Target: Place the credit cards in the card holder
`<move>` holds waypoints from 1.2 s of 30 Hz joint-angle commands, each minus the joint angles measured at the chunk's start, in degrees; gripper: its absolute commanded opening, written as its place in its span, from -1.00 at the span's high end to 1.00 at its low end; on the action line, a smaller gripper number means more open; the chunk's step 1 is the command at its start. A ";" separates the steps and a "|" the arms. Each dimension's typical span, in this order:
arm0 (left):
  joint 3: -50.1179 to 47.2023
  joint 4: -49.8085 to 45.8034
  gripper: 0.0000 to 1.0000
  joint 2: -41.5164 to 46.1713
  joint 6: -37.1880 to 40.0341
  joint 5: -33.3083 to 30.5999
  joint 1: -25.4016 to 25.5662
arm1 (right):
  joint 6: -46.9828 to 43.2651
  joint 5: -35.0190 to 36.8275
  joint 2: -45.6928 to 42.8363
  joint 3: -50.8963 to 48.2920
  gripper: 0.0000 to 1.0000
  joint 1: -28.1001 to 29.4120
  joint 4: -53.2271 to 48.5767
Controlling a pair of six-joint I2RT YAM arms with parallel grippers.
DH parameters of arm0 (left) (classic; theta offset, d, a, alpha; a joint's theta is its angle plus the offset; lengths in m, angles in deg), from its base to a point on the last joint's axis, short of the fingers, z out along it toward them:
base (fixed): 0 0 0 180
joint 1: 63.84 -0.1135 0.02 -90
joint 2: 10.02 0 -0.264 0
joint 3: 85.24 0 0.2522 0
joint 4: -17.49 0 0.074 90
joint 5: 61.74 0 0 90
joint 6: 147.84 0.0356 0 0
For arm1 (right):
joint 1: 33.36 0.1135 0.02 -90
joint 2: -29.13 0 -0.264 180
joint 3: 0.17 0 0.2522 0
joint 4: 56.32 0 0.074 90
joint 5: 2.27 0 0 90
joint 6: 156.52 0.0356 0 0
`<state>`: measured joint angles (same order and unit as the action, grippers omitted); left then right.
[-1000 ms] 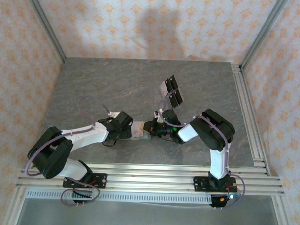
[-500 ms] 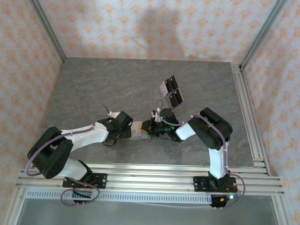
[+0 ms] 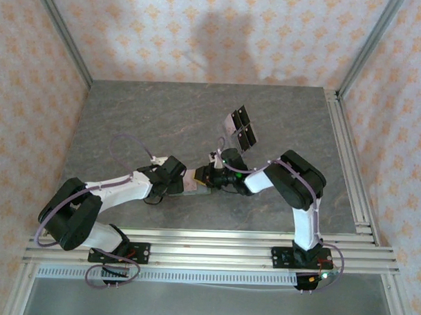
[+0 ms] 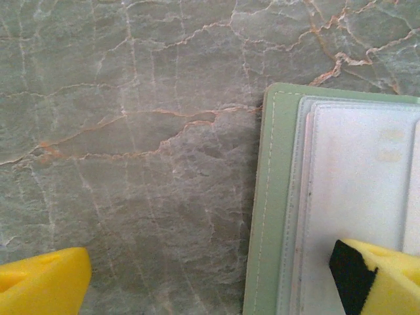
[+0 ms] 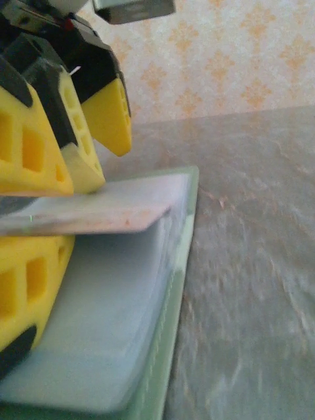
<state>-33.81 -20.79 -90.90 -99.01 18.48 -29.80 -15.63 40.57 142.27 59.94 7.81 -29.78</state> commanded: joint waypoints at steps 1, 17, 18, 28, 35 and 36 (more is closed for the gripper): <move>1.73 -6.33 -0.93 1.46 -1.89 -3.01 0.15 | -5.56 2.75 -3.67 1.89 0.41 0.49 -13.57; 3.97 -9.59 -0.96 3.73 0.65 -3.94 -6.59 | -24.74 12.07 -8.44 19.55 0.50 0.58 -55.58; 3.49 -9.51 -0.96 4.00 0.56 -4.08 -6.70 | -25.73 12.85 -7.88 21.04 0.55 0.64 -58.15; -0.67 -8.32 -0.96 4.22 -0.74 -4.01 -7.33 | -30.00 16.57 -2.48 27.62 0.89 2.37 -67.77; -1.72 -7.29 -0.97 4.00 -1.24 -3.02 -7.32 | -30.05 16.66 0.12 29.22 0.90 3.81 -68.25; -1.72 -7.15 -0.96 3.82 -1.28 -2.86 -7.38 | -29.99 16.52 0.53 29.52 0.90 3.91 -68.24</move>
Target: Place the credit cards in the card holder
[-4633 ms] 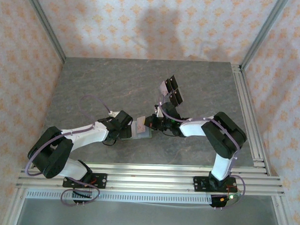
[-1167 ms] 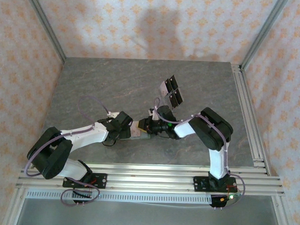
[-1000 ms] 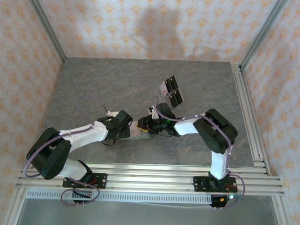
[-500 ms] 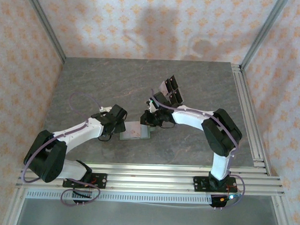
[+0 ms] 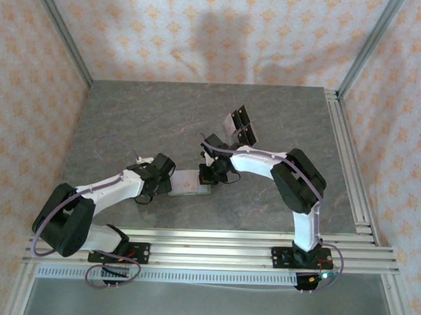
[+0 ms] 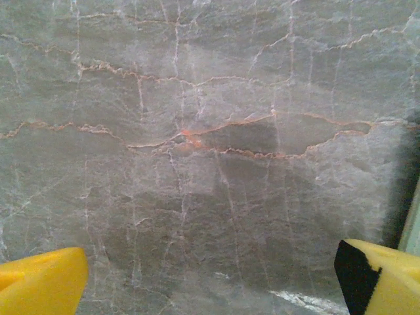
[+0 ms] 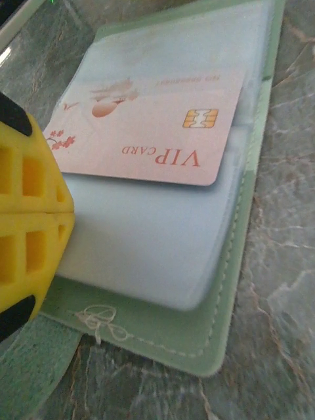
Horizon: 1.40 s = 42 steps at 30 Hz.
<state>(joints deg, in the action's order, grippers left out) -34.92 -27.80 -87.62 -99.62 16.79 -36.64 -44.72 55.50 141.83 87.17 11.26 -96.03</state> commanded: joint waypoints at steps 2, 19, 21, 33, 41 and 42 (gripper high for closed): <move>-0.70 0.19 -0.96 0.29 -0.72 -0.91 -0.57 | -0.89 1.55 1.49 2.87 0.90 0.64 -2.07; -1.75 2.33 -0.96 -1.16 -1.02 0.81 -0.45 | -0.81 0.68 5.52 8.61 0.90 2.35 -3.59; -1.75 2.39 -0.97 -1.15 -1.02 0.83 -0.48 | -0.60 0.51 6.01 9.18 0.90 2.62 -3.49; -1.93 2.36 -0.96 -0.99 -1.28 1.01 -0.45 | -0.04 -0.52 7.90 14.36 0.90 3.46 -4.00; -2.28 -0.09 -0.98 1.62 -4.22 -2.91 -0.47 | -2.61 7.41 3.01 13.89 0.90 3.11 -8.82; -2.45 -0.21 -0.99 1.86 -4.55 -3.27 -0.40 | -2.84 7.90 3.05 13.66 0.90 3.02 -9.38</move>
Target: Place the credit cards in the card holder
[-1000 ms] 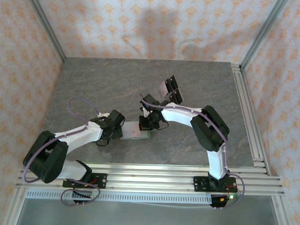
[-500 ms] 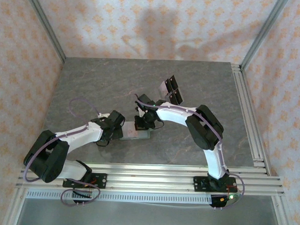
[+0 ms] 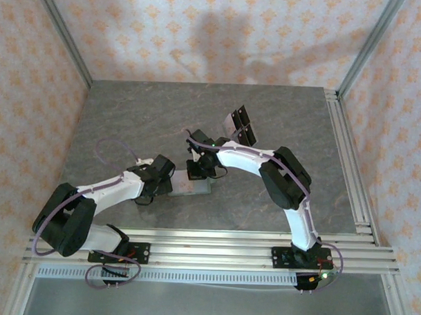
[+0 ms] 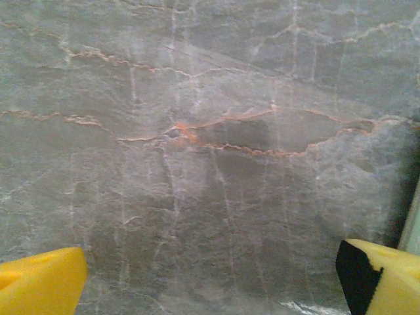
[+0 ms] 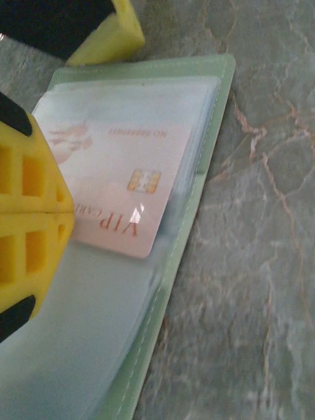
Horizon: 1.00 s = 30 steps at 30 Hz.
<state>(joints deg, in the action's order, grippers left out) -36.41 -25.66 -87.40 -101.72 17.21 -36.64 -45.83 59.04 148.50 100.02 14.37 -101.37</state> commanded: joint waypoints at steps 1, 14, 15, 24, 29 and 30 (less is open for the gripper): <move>-1.12 -2.43 -0.99 1.76 -2.76 -3.90 -0.46 | -1.90 4.86 -3.67 0.52 0.90 -0.13 -4.42; -0.79 -1.76 -0.99 -0.77 -2.53 -3.06 -0.46 | -1.44 4.28 -0.98 -0.48 0.91 -0.19 -3.47; -0.71 -1.70 -0.99 -0.95 -2.53 -3.03 -0.46 | -1.31 3.91 -0.57 -0.30 0.91 -0.18 -3.26; -0.26 -1.65 -1.00 -1.98 -2.44 -2.73 -0.41 | -0.67 1.76 2.35 1.54 0.92 0.43 -2.40; -0.20 -1.55 -0.99 -2.40 -2.35 -2.35 -0.46 | 0.13 0.70 2.66 1.63 0.93 0.52 -1.28; -0.18 -1.54 -0.99 -2.43 -2.27 -2.30 -0.47 | 0.31 0.50 2.71 1.65 0.92 0.53 -1.15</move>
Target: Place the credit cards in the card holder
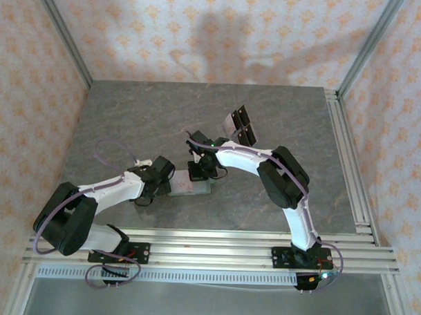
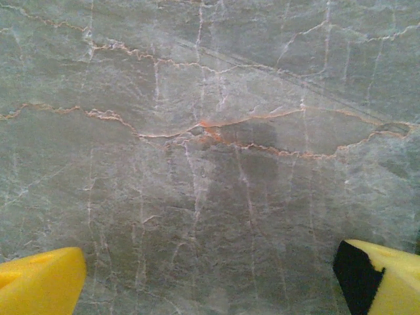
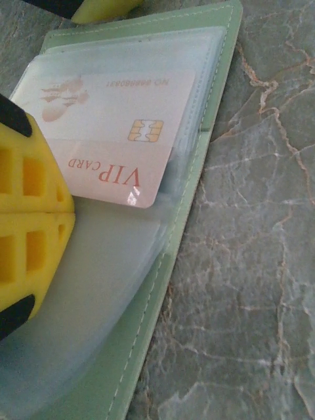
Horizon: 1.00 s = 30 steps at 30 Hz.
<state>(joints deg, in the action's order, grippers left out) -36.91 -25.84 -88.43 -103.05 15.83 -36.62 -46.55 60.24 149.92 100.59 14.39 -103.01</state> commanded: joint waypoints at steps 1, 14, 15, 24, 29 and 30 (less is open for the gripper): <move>0.36 -1.38 -1.00 -1.39 -0.93 -0.91 -0.49 | 1.12 -0.81 1.35 1.13 0.93 0.51 0.66; 0.58 -1.21 -0.99 -1.94 -0.76 -0.52 -0.37 | 1.58 -2.30 3.88 4.29 0.93 0.97 0.60; 0.59 -1.24 -1.00 -1.97 -0.76 -0.56 -0.37 | 1.61 -2.31 3.92 4.43 0.93 1.03 0.61; 0.63 -1.12 -1.00 -2.21 -0.58 -0.33 -0.26 | 0.49 -3.83 5.47 7.79 0.93 1.35 -1.60; 0.50 -0.89 -1.00 -2.19 -0.82 0.24 -0.11 | -1.14 -4.44 7.20 11.10 0.93 1.74 -4.78; 0.50 -0.92 -1.00 -2.12 -0.92 0.30 -0.08 | -1.41 -4.56 7.41 11.55 0.93 1.74 -5.20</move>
<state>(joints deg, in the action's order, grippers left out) -36.47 -25.86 -89.07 -103.03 16.01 -36.62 -46.49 56.83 155.89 109.90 15.09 -105.37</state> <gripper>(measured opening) 0.998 0.040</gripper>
